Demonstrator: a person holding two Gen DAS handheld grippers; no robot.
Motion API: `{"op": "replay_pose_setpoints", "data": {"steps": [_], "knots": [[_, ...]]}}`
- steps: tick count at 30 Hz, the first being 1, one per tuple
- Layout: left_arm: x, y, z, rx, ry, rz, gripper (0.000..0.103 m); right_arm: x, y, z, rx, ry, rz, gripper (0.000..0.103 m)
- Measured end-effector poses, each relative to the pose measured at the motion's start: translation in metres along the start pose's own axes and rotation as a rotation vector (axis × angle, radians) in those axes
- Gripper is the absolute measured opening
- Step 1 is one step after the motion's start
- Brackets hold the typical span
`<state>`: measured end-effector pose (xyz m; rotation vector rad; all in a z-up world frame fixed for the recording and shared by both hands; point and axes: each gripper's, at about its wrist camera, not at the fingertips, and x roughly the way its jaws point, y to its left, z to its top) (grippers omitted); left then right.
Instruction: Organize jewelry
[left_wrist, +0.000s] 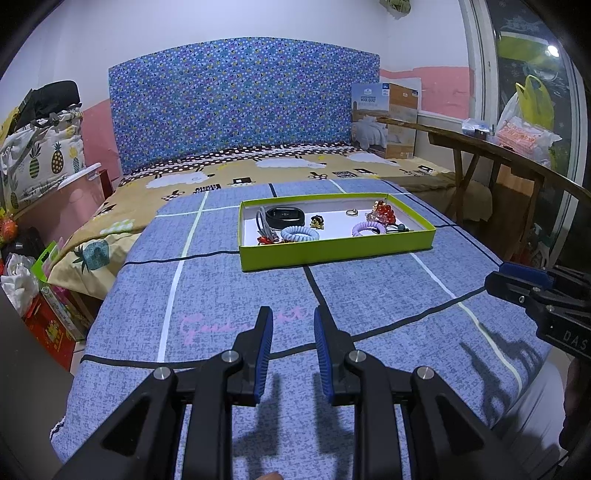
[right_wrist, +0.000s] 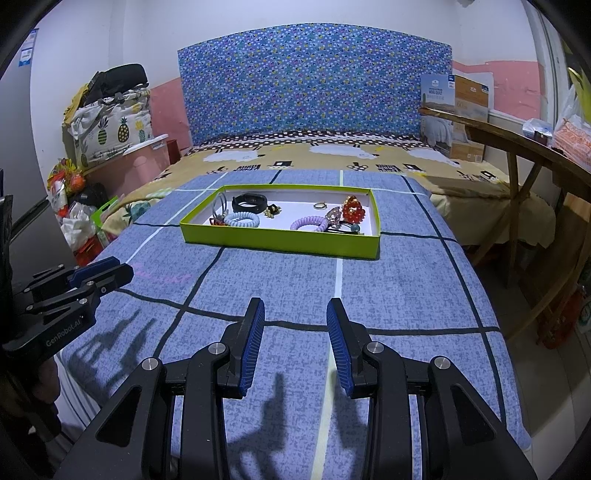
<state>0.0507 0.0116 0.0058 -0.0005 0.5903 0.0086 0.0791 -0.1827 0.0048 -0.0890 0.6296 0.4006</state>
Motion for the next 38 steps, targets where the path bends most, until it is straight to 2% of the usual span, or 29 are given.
{"op": "replay_pose_setpoints", "data": {"steps": [19,38], "knots": [[0.0029,-0.0003,-0.0017,0.005,0.003,0.018,0.024,0.001,0.0013,-0.001,-0.004,0.001,-0.001,0.036],[0.0036,-0.0032,-0.0007,0.002,0.01,0.001,0.024,0.0005,0.0013,0.0002,-0.003,0.003,-0.001,0.036]]}}
